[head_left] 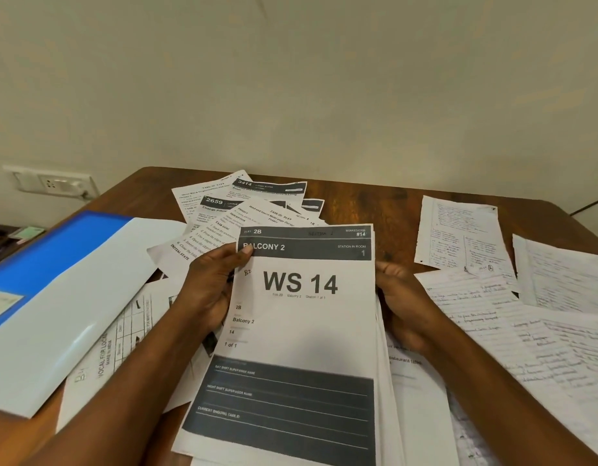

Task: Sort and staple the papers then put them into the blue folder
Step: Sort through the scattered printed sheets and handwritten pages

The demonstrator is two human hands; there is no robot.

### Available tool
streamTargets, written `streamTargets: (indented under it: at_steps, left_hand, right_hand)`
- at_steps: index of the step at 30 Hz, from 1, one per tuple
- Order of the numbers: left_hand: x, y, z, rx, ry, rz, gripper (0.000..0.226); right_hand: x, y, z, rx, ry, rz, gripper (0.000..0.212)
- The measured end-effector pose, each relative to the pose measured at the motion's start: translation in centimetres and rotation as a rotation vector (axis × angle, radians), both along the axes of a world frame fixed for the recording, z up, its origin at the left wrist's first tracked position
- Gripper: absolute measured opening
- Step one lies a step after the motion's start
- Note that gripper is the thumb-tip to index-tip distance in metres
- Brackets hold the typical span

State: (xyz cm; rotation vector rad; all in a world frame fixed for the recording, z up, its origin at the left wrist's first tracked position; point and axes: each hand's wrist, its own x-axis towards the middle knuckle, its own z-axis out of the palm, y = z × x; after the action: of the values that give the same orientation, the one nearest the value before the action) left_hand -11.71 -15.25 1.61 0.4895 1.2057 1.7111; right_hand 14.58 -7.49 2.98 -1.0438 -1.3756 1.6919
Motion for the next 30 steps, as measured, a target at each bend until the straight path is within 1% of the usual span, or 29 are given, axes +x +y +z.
streamTargets:
  at_steps: [2,9,16,21,27,30]
  left_hand:
    - [-0.06,-0.01,0.06,-0.020,0.020,0.009,0.015]
    - [0.01,-0.15,-0.01,-0.025,0.160,0.049,0.020]
    - [0.02,-0.06,0.04,-0.003,0.175,0.075,0.020]
    - [0.00,0.36,-0.23,-0.008,0.149,0.074,0.023]
    - [-0.19,0.05,0.07,-0.031,0.019,0.023,0.031]
    - [-0.49,-0.02,0.13,-0.058,0.009,-0.004,0.027]
  right_hand:
    - [0.01,0.01,-0.08,-0.011,-0.005,0.021,0.023]
    - [0.23,0.30,-0.35,-0.029,-0.019,0.062,0.023]
    - [0.26,0.36,0.00,-0.032,-0.006,0.071,0.024]
    - [0.57,0.31,0.19,-0.029,-0.010,0.045,0.024]
    - [0.81,0.07,0.34,-0.029,-0.029,-0.003,0.025]
    - [0.75,-0.02,0.19,-0.020,-0.049,-0.008,0.024]
